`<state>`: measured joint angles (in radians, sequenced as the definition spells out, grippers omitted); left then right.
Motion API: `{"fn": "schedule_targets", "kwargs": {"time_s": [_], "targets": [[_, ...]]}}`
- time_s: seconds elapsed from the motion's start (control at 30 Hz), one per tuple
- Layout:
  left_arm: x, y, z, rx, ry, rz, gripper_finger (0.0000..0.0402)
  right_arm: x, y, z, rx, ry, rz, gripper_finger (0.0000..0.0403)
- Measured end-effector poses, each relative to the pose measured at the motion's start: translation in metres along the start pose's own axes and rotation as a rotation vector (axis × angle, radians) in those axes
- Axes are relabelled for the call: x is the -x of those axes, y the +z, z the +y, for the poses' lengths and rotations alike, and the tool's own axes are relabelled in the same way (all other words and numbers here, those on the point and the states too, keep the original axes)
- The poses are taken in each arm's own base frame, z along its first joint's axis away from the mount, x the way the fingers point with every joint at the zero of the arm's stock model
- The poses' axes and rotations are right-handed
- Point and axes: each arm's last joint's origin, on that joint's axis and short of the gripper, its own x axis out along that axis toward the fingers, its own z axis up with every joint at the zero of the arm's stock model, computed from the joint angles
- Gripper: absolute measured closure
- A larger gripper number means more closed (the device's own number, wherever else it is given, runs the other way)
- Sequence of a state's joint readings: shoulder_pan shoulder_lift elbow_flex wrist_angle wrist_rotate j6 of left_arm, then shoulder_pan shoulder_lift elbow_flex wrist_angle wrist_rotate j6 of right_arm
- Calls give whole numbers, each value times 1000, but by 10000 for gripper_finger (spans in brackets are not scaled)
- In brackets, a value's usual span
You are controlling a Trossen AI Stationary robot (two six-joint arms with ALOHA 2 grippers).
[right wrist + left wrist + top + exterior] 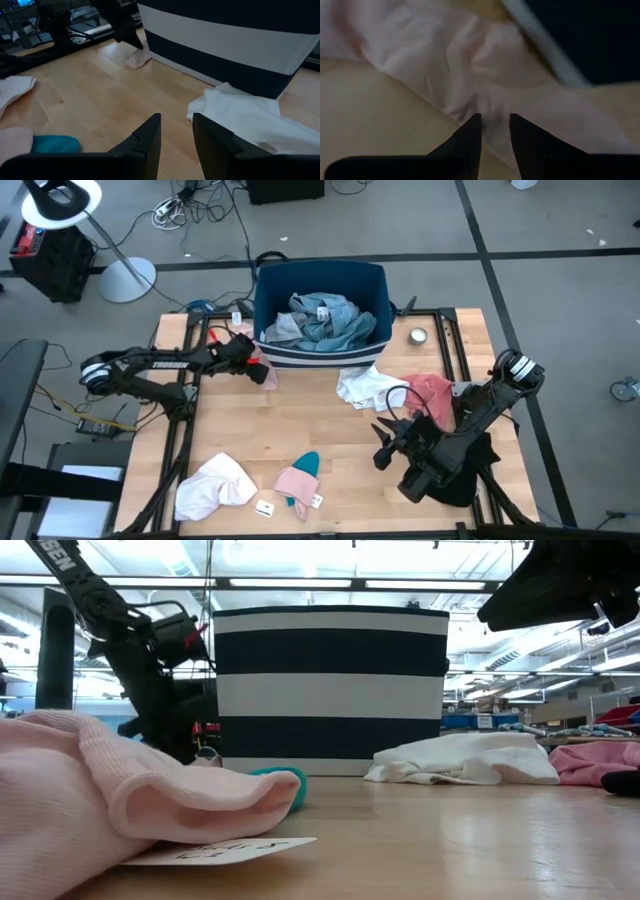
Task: Sort clothes
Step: Put the top pink sock into the blue laundry bin
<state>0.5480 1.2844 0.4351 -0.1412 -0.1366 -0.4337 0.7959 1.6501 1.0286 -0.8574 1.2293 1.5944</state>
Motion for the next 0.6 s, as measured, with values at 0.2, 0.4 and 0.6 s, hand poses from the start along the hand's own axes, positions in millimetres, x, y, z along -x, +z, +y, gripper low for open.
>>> {"fn": "schedule_targets", "kwargs": {"time_s": [0.2,0.4,0.6], "targets": [[-12,-4,-1,-17,-1,70,315,0,0,0,0,0,0,289],[-3,-6,-7,-33,-57,69,393,0,0,0,-4,1,0,289],[26,-3,-10,-43,-58,71,399,0,0,0,-1,1,0,289]]}}
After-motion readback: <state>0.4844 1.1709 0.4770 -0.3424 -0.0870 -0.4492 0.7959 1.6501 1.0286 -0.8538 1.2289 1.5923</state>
